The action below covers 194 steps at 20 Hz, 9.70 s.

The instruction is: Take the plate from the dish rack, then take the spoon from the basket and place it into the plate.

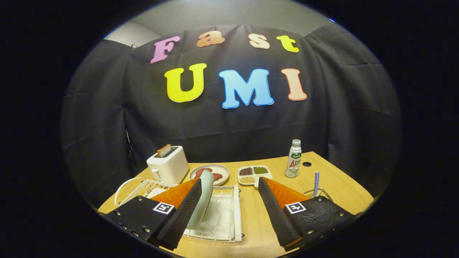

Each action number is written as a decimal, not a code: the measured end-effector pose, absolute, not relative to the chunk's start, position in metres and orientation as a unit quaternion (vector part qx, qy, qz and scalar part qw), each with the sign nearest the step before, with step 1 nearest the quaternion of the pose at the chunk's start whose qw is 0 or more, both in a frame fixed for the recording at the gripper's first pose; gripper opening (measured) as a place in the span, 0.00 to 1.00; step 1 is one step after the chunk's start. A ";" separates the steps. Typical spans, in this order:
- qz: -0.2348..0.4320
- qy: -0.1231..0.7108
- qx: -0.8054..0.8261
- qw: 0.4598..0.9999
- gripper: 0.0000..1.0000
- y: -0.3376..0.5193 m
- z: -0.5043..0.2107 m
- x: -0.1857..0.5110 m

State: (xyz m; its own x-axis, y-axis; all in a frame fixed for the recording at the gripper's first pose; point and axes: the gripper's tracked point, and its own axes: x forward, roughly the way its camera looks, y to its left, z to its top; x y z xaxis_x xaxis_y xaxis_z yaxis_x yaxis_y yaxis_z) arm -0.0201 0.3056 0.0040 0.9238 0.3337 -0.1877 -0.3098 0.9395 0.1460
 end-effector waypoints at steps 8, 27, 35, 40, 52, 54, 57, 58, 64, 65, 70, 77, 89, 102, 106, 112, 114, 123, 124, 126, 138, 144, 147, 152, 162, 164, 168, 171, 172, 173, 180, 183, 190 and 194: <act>0.181 0.150 0.092 0.968 0.97 0.357 -0.024 0.007; 0.105 0.294 0.086 0.946 0.34 0.382 -0.088 0.039; 0.039 0.265 -0.023 0.963 0.31 0.384 -0.056 0.038; 0.014 0.229 -0.076 0.970 0.31 0.373 -0.019 0.028; -0.023 0.205 -0.078 0.975 0.31 0.292 0.015 -0.060; -0.023 0.213 -0.073 0.974 0.31 0.280 0.009 -0.080; -0.017 0.223 -0.077 0.972 0.31 0.269 -0.004 -0.108; -0.014 0.227 -0.079 0.970 0.31 0.265 -0.010 -0.118; 0.022 0.255 -0.077 0.964 0.31 0.270 -0.047 -0.157; 0.030 0.262 -0.070 0.962 0.31 0.274 -0.053 -0.160; 0.059 0.309 -0.033 0.949 0.31 0.288 -0.099 -0.178; 0.081 0.339 0.040 0.936 0.31 0.294 -0.132 -0.177; 0.078 0.353 0.088 0.928 0.42 0.284 -0.159 -0.161; 0.072 0.346 0.094 0.931 0.59 0.286 -0.156 -0.147; 0.072 0.345 0.094 0.931 0.59 0.287 -0.156 -0.144; 0.057 0.331 0.102 0.936 0.60 0.275 -0.143 -0.132; 0.047 0.320 0.103 0.940 0.59 0.266 -0.133 -0.121; -0.028 0.273 0.107 0.956 0.59 0.203 -0.094 -0.029; -0.040 0.269 0.112 0.956 0.59 0.193 -0.092 -0.015; -0.064 0.262 0.121 0.955 0.59 0.172 -0.088 0.010; -0.121 0.276 0.152 0.941 0.59 0.096 -0.110 0.124; -0.098 0.284 0.155 0.941 0.59 0.093 -0.128 0.153; -0.100 0.286 0.132 0.944 0.30 0.091 -0.130 0.158; -0.108 0.277 0.108 0.949 0.05 0.082 -0.124 0.161; -0.126 0.195 0.041 0.972 0.05 0.076 -0.035 0.152; -0.124 0.174 0.031 0.976 0.05 0.081 -0.012 0.144; -0.106 0.142 0.023 0.984 0.05 0.111 0.023 0.117; -0.077 0.131 0.016 0.988 0.05 0.149 0.036 0.087; -0.064 0.130 0.014 0.989 0.05 0.165 0.038 0.076; -0.049 0.131 0.012 0.990 0.05 0.182 0.038 0.065; 0.067 0.151 -0.002 0.986 0.05 0.300 0.018 -0.025; 0.107 0.162 -0.006 0.981 0.05 0.337 0.004 -0.058; 0.166 0.193 -0.016 0.967 0.05 0.379 -0.037 -0.108; 0.187 0.215 -0.016 0.958 0.05 0.385 -0.062 -0.124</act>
